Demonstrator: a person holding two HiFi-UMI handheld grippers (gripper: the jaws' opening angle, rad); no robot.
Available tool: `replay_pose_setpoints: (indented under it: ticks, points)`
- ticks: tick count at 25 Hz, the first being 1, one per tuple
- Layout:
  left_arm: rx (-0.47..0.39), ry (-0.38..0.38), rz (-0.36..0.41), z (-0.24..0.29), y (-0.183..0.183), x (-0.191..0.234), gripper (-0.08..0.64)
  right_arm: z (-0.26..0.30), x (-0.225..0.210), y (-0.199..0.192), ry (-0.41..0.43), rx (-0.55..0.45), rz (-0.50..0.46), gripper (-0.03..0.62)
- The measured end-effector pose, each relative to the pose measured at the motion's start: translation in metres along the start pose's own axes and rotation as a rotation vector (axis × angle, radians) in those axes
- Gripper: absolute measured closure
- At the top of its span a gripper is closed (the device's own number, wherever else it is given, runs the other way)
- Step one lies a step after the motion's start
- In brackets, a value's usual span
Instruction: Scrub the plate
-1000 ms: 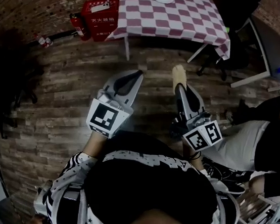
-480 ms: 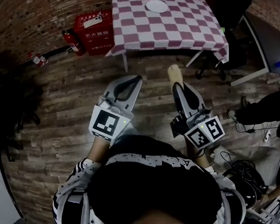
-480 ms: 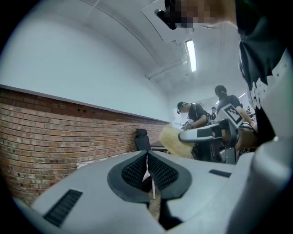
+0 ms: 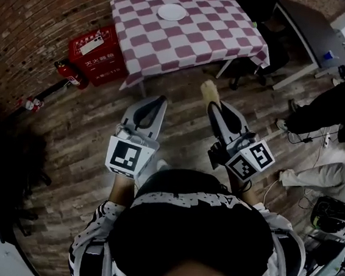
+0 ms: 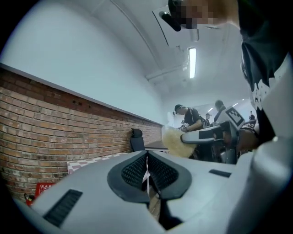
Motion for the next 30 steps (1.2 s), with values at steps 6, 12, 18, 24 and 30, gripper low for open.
replay_pose_setpoints:
  ticks: [6, 12, 18, 24, 30]
  points:
    - [-0.017, -0.034, -0.035, 0.003, -0.013, 0.022, 0.546, 0.007, 0.001, -0.002, -0.067, 0.001, -0.029, 0.538]
    - [-0.022, -0.041, -0.056, 0.012, -0.014, 0.026, 0.546, 0.008, -0.01, 0.0, -0.093, 0.013, -0.021, 0.538]
    - [0.015, 0.066, -0.035, -0.002, -0.013, 0.046, 0.546, 0.045, -0.016, 0.003, -0.008, 0.007, -0.005, 0.538]
    - [0.015, 0.154, -0.022, -0.003, -0.007, 0.075, 0.546, 0.079, -0.031, 0.01, 0.031, 0.003, -0.009, 0.538]
    - [0.035, 0.148, -0.016, 0.025, -0.009, 0.09, 0.546, 0.097, -0.057, 0.015, 0.033, -0.011, 0.022, 0.538]
Point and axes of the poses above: the fingertips, and each gripper's own axes: z forward along the fingers, x to its left, y out of its top, the point moved 2 cm from there along -z, backward along the fingers, and after that the axes turned 10 degrees about -y, right-handed, at the moved point
